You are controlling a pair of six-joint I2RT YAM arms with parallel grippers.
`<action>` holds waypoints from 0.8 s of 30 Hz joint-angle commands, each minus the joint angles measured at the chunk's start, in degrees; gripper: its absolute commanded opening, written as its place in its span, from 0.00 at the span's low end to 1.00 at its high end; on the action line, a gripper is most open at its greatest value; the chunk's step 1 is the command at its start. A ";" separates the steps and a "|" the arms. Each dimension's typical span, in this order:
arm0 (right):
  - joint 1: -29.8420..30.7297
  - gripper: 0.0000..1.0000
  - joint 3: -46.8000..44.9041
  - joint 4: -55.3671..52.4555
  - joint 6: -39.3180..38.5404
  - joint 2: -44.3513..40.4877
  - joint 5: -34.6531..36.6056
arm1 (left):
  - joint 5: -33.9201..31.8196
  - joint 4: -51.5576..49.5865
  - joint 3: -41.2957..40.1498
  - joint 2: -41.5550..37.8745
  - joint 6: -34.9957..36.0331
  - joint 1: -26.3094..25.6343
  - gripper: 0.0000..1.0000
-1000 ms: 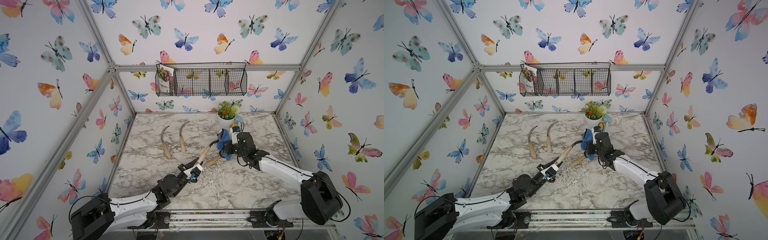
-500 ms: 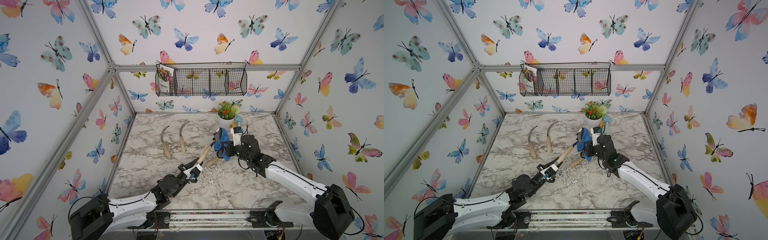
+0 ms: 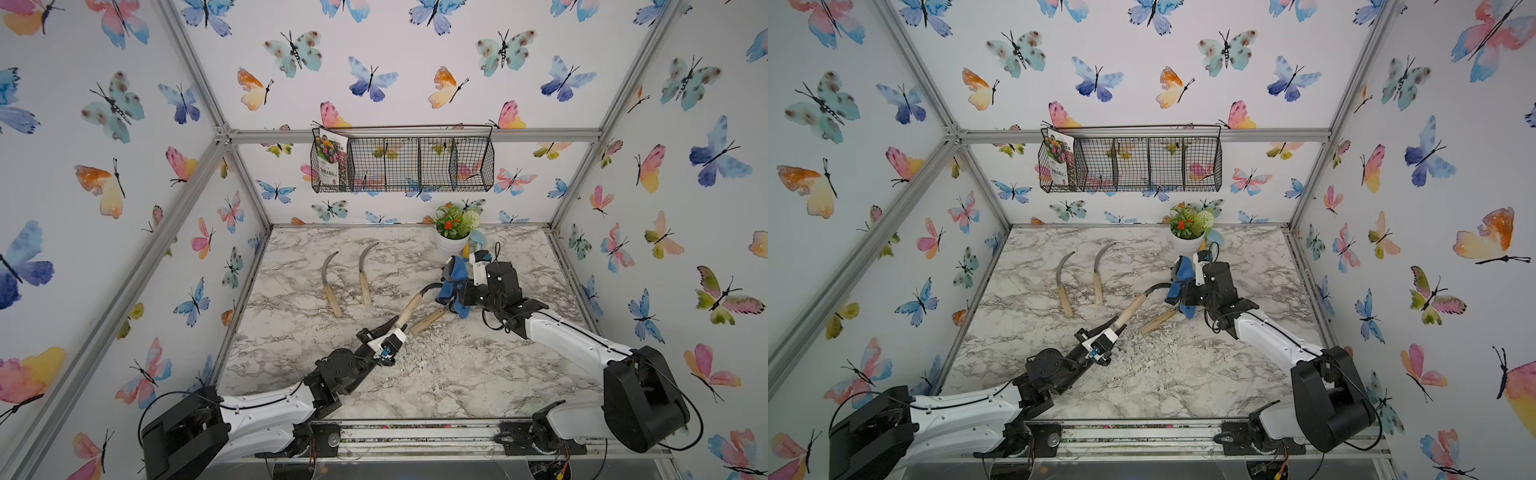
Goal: Wipe small sickles with rags
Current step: Wipe the small sickle.
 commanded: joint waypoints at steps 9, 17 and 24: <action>11.55 0.02 2.56 0.40 -1.42 -3.47 1.77 | 1.10 1.97 1.69 -0.19 -0.09 0.05 0.00; 2.93 0.02 1.01 -0.64 -0.25 -0.94 6.08 | 1.23 2.12 0.86 -0.99 -0.60 0.09 0.00; -3.92 0.02 2.49 -1.82 -0.55 2.26 1.95 | 1.30 1.96 0.71 -1.51 -0.58 0.05 0.00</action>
